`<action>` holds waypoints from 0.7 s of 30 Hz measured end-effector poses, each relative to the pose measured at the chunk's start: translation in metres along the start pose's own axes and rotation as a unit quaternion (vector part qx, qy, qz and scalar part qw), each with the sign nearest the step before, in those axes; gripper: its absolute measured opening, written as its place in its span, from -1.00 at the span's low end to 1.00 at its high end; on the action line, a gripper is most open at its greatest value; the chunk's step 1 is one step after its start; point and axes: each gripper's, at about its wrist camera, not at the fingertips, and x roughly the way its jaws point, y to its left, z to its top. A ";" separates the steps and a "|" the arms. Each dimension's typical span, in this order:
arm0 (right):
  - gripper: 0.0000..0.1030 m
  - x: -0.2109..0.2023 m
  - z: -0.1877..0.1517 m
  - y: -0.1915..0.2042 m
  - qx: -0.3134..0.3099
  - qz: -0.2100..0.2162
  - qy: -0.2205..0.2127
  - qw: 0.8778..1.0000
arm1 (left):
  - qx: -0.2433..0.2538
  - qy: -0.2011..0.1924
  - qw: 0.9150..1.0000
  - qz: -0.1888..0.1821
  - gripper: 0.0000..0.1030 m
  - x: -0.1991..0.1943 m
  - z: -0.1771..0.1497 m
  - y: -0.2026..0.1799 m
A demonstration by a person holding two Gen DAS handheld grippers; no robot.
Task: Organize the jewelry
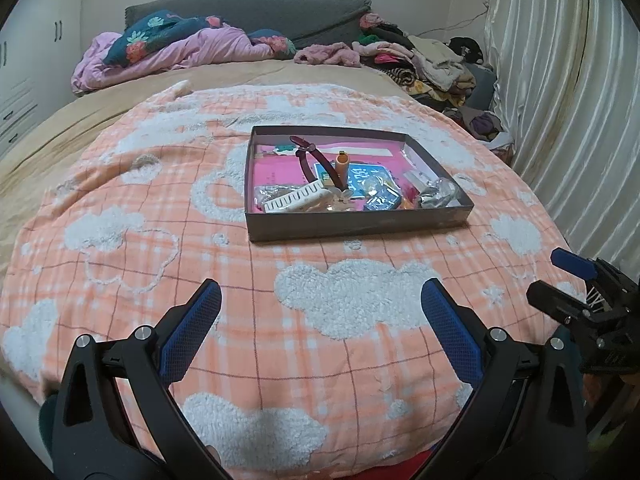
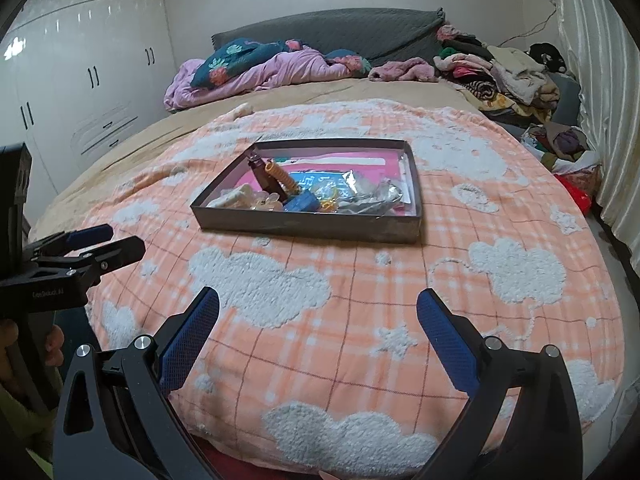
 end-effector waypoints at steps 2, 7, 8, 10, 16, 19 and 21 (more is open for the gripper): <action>0.91 0.000 0.000 0.001 -0.002 0.001 0.000 1.000 | 0.002 -0.001 1.000 0.000 0.82 -0.001 0.000 -0.001; 0.91 -0.005 0.002 0.001 -0.001 -0.001 -0.008 1.000 | 0.004 -0.003 1.000 0.001 0.82 -0.003 0.000 -0.003; 0.91 -0.005 0.002 0.000 0.000 -0.002 -0.009 1.000 | 0.005 -0.003 1.000 0.001 0.82 -0.004 0.000 -0.003; 0.91 -0.006 0.002 -0.001 0.002 -0.004 -0.011 1.000 | 0.004 -0.004 1.000 0.001 0.82 -0.004 0.000 -0.003; 0.91 -0.010 0.003 -0.003 0.004 -0.008 -0.016 1.000 | 0.005 -0.005 1.000 0.003 0.82 -0.005 0.001 -0.004; 0.91 -0.011 0.003 -0.004 0.005 -0.007 -0.017 1.000 | 0.005 -0.005 1.000 0.005 0.82 -0.006 0.001 -0.004; 0.91 -0.011 0.003 -0.004 0.004 -0.008 -0.017 1.000 | 0.005 -0.005 1.000 0.005 0.82 -0.006 0.001 -0.004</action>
